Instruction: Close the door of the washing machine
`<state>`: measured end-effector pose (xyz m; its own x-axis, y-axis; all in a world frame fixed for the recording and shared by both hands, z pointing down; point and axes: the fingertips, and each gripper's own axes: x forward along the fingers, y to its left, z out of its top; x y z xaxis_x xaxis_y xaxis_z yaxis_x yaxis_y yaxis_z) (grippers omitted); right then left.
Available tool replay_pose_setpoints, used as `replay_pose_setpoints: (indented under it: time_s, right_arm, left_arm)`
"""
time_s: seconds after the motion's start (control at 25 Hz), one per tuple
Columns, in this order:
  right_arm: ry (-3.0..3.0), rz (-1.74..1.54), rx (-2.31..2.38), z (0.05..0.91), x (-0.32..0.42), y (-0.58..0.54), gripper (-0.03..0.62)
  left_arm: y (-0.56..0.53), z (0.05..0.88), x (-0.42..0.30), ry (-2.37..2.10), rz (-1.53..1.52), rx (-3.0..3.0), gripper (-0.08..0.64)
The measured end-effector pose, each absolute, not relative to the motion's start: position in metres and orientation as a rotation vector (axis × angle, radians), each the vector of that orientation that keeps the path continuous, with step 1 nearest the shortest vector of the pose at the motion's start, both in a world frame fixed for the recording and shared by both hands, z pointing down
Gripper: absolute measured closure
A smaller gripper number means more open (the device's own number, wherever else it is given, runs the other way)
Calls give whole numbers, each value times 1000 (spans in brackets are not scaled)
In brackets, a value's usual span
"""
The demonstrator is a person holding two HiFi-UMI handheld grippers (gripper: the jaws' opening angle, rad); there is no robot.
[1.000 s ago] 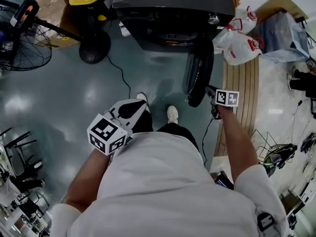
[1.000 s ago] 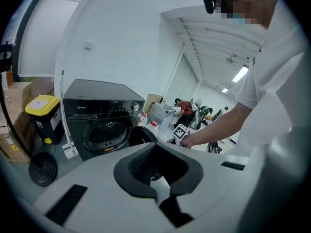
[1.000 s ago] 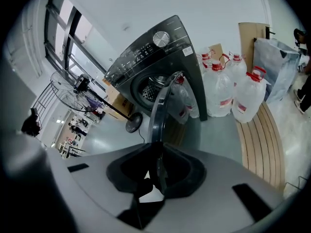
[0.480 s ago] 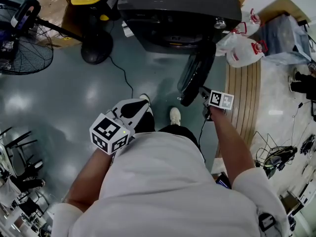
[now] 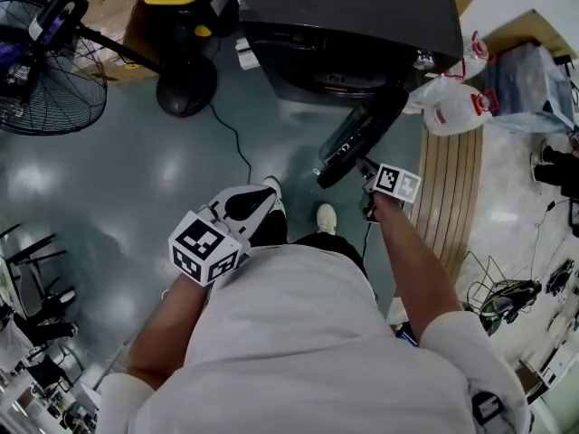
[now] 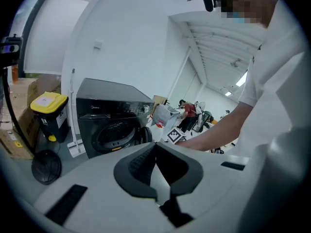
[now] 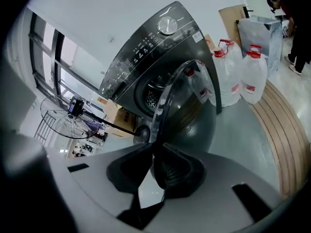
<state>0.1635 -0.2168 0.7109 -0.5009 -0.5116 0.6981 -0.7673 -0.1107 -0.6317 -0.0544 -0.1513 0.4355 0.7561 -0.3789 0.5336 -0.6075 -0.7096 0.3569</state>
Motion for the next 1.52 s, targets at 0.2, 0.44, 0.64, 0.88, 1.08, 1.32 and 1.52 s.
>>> replay_pose_setpoints:
  time_s: [0.2,0.44,0.64,0.88,1.08,1.32,1.52]
  right_arm:
    - [-1932,1675,1458,710,137,-239,517]
    - [-1935,1733,1515,710,113,-269,517]
    - [-1928,1764,1567,710,97,-291,517]
    - [-1934,1772,1614,709,82,-318,517]
    - [-1924,1807,1666,708,71,-339,517]
    - [-1920,1844,1724,707,63,-368,517]
    - [-1907,1884,1775,707,56,-392,518]
  left_arm:
    - [-159,438,-73,-732,592,2419,543]
    - [-172,442,-92,-708,597,2414,543]
    - [-180,445,-106,-686,603,2417,543]
    - [-189,450,-124,-661,611,2408,543]
    - [-194,455,-140,-655,606,2398,543]
    - [-206,458,-156,-655,598,2390,543]
    - [-216,461,-167,-661,596,2383,543]
